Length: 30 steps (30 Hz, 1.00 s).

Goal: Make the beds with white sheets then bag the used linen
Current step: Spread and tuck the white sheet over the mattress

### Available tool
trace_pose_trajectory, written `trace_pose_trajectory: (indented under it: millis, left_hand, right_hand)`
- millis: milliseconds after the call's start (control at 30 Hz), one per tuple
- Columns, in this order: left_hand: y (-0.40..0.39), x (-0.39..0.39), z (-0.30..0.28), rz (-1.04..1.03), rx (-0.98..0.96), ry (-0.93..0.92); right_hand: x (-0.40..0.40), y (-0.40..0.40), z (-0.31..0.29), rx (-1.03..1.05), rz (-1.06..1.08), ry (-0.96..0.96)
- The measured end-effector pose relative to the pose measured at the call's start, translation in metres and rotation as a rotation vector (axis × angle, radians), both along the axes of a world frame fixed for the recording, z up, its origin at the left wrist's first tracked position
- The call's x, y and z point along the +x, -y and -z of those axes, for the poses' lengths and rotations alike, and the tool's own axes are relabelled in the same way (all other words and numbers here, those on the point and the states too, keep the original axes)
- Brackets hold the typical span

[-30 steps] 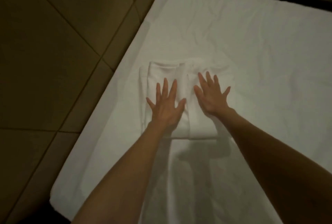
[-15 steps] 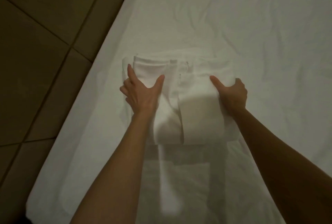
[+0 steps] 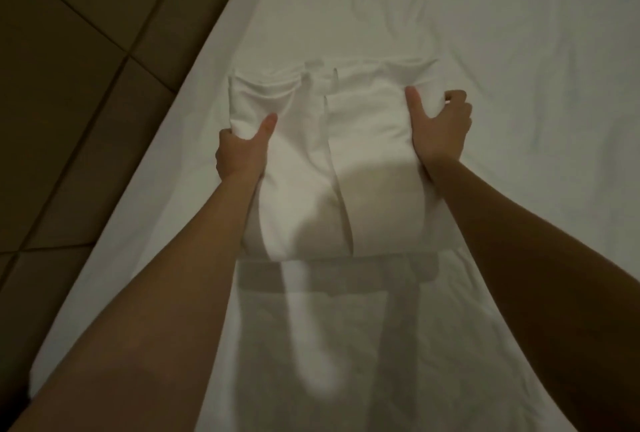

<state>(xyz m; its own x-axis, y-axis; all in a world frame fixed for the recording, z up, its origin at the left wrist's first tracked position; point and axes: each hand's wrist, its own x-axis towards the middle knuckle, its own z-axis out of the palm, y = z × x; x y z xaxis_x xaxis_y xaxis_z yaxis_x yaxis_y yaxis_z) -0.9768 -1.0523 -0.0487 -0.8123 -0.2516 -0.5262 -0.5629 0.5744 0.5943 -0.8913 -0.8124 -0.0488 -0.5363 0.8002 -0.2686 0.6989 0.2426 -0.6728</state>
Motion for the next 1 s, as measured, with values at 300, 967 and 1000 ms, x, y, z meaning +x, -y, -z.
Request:
trace_pose_trajectory:
  millis: [300,967,1000]
  left_hand:
    - [0.028,0.011,-0.005,0.017,0.341,0.338]
    - [0.078,0.173,-0.129,0.159,0.330,0.369]
    - [0.076,0.177,-0.155,0.186,0.339,0.364]
  right_hand:
    - [0.057,-0.019,0.000,-0.710,-0.073,0.183]
    - [0.260,0.059,-0.111,-0.722,0.067,0.069]
    - [0.268,0.059,-0.135,-0.719,0.076,0.052]
